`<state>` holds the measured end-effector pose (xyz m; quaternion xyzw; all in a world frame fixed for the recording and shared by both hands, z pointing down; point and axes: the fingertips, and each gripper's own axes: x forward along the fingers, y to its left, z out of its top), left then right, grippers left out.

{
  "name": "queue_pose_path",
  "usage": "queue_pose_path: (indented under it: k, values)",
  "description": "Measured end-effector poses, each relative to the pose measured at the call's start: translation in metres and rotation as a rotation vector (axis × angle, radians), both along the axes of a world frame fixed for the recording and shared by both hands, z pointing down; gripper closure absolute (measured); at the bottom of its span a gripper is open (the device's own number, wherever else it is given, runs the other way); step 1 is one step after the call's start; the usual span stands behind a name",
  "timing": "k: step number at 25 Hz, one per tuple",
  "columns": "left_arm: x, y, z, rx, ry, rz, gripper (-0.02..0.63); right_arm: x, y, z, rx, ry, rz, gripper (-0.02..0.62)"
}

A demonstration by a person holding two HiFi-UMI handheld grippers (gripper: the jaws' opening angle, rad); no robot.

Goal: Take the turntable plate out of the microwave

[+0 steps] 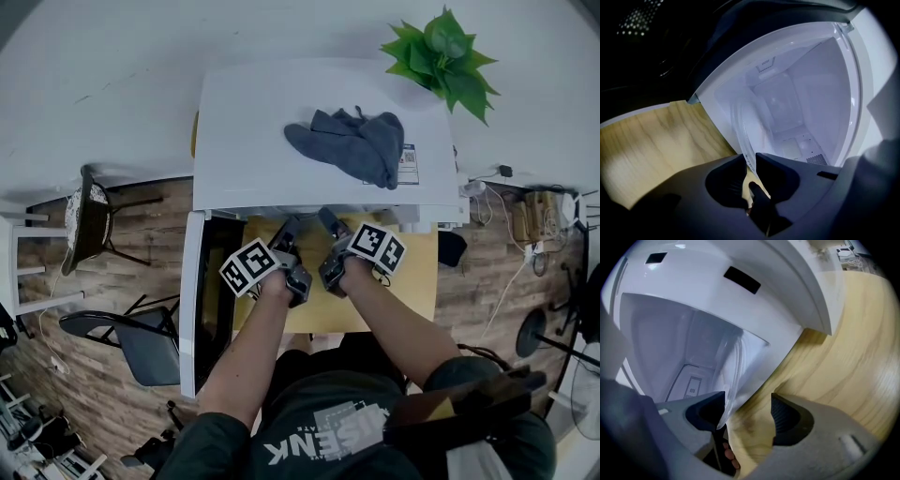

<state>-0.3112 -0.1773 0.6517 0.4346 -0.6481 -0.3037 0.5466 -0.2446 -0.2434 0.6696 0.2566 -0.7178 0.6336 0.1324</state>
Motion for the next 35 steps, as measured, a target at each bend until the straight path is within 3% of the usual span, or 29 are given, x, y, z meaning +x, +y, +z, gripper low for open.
queue_pose_path:
  k: [13, 18, 22, 32, 35]
  values:
    - [0.042, 0.029, -0.001, 0.025, 0.029, 0.041, 0.548, -0.001, 0.009, -0.002, -0.005, -0.084, -0.024, 0.287]
    - [0.051, 0.04, -0.001, 0.033, 0.035, 0.042, 0.549, 0.001, 0.014, -0.008, 0.015, -0.121, -0.036, 0.353]
    - [0.055, 0.046, 0.001, 0.032, 0.034, 0.049, 0.549, -0.001, 0.018, -0.018, 0.022, -0.188, -0.036, 0.479]
    - [0.052, 0.056, 0.003, 0.035, -0.04, 0.06, 0.518, 0.005, 0.03, -0.026, -0.013, -0.354, -0.005, 0.545]
    - [0.04, 0.057, 0.005, 0.045, -0.029, 0.012, 0.485, 0.008, 0.032, -0.027, -0.015, -0.369, 0.0, 0.549]
